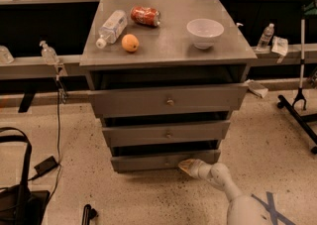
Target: Close bottom drawer
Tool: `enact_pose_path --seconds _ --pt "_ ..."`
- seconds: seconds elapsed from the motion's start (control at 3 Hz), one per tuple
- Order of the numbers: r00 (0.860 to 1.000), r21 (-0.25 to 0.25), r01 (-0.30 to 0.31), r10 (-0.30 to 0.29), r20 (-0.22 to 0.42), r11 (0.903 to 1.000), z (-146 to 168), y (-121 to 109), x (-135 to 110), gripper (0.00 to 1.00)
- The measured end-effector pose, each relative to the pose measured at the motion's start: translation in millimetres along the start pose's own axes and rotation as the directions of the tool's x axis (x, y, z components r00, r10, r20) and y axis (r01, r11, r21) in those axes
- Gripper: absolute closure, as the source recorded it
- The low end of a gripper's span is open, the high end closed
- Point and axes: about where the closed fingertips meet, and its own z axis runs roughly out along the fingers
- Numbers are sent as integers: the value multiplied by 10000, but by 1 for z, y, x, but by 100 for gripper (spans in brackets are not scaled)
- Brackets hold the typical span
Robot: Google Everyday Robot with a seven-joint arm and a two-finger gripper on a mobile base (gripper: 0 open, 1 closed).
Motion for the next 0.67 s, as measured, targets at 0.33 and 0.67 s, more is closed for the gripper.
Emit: enact_pose_path --seconds 0.33,0.67 --pt "9997 358 250 -252 61 9990 1 -20 -4 100" --pt "9996 396 276 -279 74 9988 1 -22 -5 100"
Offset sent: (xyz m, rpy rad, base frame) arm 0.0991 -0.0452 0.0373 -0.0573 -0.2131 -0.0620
